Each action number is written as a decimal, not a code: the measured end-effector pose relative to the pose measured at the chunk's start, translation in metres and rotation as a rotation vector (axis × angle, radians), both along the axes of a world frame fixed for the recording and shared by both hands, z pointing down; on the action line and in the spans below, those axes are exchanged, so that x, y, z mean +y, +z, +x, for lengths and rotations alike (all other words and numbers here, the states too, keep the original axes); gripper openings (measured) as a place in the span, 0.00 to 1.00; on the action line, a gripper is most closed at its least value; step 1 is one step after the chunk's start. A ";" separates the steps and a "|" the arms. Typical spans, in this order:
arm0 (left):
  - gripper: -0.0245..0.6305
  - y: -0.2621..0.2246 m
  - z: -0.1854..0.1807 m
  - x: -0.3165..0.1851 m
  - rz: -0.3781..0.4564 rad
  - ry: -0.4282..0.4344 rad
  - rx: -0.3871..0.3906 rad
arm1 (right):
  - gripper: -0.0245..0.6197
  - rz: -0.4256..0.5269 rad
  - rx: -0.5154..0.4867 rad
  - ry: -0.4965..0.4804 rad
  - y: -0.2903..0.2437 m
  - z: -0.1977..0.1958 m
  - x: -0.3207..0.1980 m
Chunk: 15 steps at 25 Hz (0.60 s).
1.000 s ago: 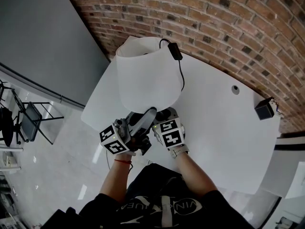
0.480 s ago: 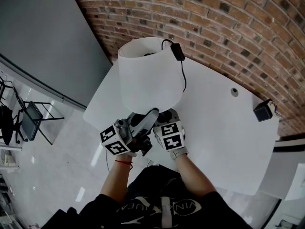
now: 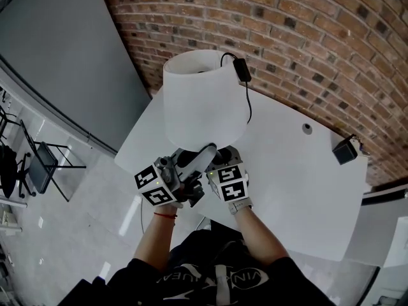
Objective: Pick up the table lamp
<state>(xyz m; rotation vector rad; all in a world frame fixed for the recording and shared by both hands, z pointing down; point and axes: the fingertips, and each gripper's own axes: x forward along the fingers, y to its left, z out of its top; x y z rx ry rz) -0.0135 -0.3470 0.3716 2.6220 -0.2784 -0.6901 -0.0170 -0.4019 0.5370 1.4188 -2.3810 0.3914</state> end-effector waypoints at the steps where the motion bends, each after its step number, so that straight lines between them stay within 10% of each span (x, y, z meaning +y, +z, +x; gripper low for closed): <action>1: 0.06 -0.005 0.001 0.002 0.011 0.001 -0.001 | 0.27 0.012 -0.001 0.003 -0.005 0.001 0.000; 15: 0.06 -0.076 0.002 0.041 0.127 0.005 0.000 | 0.27 0.173 0.006 0.034 -0.081 0.004 0.021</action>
